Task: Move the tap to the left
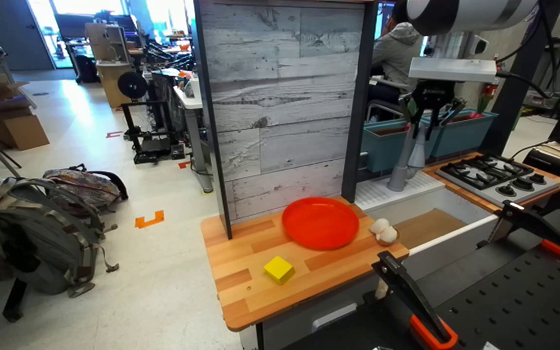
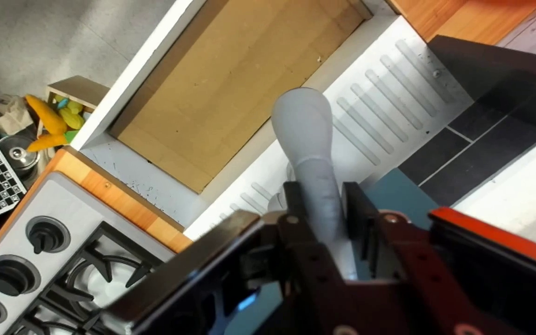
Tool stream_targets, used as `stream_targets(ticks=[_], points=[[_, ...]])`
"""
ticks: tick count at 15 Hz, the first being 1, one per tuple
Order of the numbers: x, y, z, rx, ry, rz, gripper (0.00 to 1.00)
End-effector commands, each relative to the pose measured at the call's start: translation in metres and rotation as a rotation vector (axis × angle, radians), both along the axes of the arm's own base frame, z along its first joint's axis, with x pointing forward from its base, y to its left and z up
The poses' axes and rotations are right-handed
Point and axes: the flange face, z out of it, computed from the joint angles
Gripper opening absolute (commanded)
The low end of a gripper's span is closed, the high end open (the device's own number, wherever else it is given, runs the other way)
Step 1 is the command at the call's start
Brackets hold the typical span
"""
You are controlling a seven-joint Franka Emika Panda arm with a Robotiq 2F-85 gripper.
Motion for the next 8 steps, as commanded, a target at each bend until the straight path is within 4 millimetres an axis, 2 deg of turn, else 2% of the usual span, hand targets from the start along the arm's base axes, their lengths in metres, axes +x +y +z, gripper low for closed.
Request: stream_targets(ticks=[1,8], points=[[0.006,0.007,0.005,0.105,0.010,-0.076,0.06],[0.027,0.019,0.022,0.230,-0.109,-0.239,0.06]])
